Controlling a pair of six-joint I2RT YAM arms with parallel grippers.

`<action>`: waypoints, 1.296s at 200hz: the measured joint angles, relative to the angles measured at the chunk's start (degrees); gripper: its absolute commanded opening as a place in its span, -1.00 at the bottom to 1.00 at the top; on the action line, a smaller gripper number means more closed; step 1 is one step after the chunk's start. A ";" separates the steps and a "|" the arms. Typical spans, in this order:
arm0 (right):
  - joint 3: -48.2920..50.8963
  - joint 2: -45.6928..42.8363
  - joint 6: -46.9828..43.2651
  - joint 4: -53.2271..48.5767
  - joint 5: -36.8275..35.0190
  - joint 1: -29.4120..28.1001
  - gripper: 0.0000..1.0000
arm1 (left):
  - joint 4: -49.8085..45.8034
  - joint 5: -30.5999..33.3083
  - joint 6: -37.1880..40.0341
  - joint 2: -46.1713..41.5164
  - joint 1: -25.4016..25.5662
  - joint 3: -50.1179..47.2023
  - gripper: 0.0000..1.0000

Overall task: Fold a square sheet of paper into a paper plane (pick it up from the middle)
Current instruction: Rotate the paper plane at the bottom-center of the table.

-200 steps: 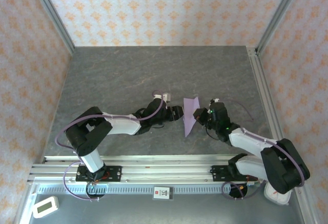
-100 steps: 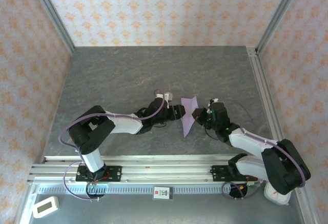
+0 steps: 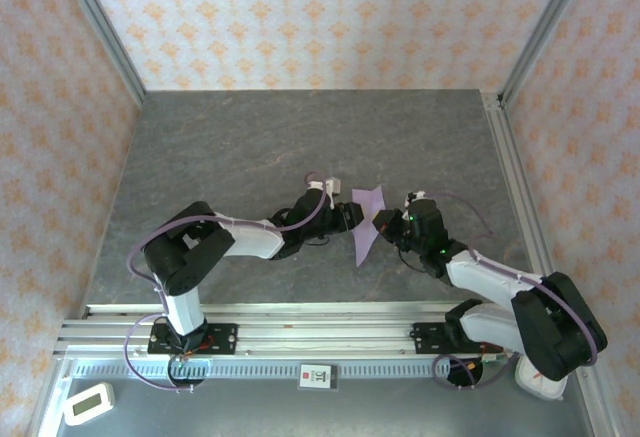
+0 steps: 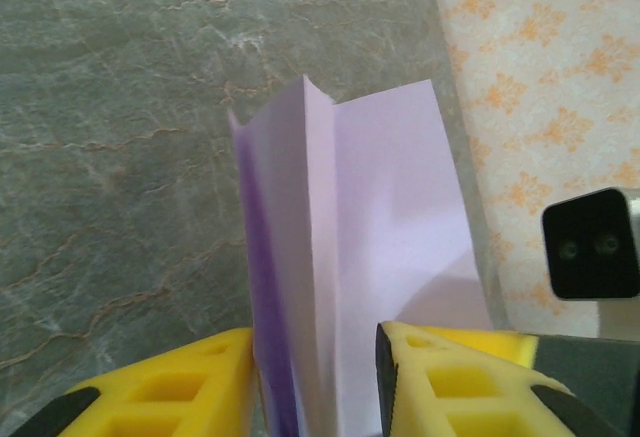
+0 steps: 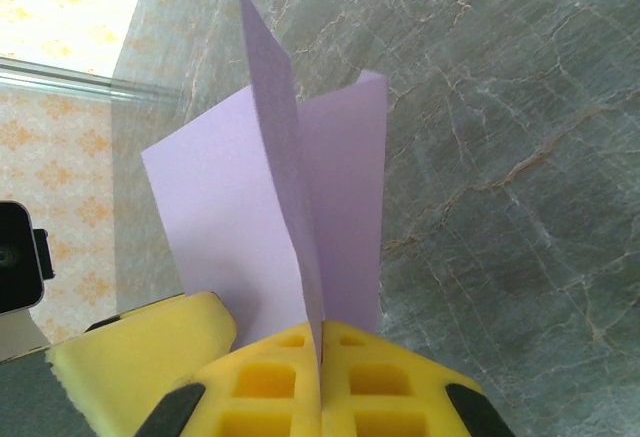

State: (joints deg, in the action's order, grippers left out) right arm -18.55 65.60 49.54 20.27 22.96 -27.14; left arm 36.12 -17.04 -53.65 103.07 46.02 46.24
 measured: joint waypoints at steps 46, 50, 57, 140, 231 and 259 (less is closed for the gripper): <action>0.00 0.00 0.00 0.02 0.00 -0.22 -1.00 | 2.82 -1.68 -1.31 1.60 0.00 0.00 -0.78; 0.00 0.00 0.00 0.04 0.00 -0.22 -1.00 | 2.82 -1.64 -1.07 1.68 0.02 0.00 -0.85; 0.00 0.00 0.02 0.07 0.00 -0.22 -1.00 | 2.89 -1.90 -1.22 1.73 0.02 0.00 -1.00; -1.29 -5.42 -2.05 -4.94 -3.06 -0.07 0.14 | -15.96 13.79 5.81 -7.10 0.09 2.03 -1.00; 1.77 -6.34 -2.38 -5.88 -1.90 -0.22 0.10 | -42.93 37.09 17.59 -3.80 0.17 9.14 -1.00; 2.49 -6.40 -2.10 -5.73 -1.68 -0.22 0.08 | -43.58 38.32 18.23 -1.14 0.96 9.09 -1.00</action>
State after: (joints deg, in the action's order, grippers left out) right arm -16.05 59.20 47.44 14.55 21.28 -27.35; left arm -7.46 21.28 -35.42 101.93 46.98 55.33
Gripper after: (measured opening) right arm 0.546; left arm 0.048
